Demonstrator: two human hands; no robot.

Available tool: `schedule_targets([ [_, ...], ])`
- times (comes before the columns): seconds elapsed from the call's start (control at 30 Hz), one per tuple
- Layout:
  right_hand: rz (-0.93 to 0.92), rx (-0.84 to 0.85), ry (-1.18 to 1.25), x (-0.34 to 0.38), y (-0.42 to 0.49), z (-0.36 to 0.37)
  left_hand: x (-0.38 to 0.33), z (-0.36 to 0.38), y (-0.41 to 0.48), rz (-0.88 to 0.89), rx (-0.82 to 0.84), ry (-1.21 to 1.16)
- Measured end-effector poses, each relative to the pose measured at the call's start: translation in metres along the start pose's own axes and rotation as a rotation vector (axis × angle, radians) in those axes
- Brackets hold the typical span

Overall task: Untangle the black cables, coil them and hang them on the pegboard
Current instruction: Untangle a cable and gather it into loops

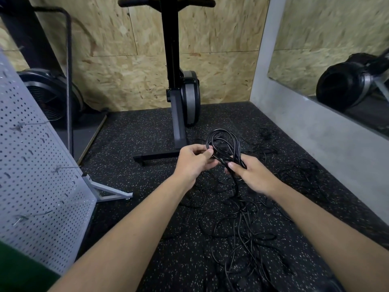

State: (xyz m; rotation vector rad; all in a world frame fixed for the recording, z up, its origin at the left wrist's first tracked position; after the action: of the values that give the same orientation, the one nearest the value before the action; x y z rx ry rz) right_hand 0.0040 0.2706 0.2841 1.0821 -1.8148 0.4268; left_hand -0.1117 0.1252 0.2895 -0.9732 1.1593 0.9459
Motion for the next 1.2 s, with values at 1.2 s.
schedule_targets([
  [1.2,0.083,-0.098,0.332,0.026,0.006,-0.016,0.098,0.007,-0.012,0.358,0.593,0.947],
])
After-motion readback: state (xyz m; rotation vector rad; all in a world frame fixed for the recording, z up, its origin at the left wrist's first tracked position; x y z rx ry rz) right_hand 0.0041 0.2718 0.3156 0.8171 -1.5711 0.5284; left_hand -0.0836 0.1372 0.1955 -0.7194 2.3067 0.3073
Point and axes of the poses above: each hand's wrist, its own y-axis towards the middle knuckle, its own z-axis out of the palm, x = y × z, the point moved 3 cm from there along y, towards the middle knuckle, and after that the axes turned 15 degrees about -x, right-handed, at the moved point
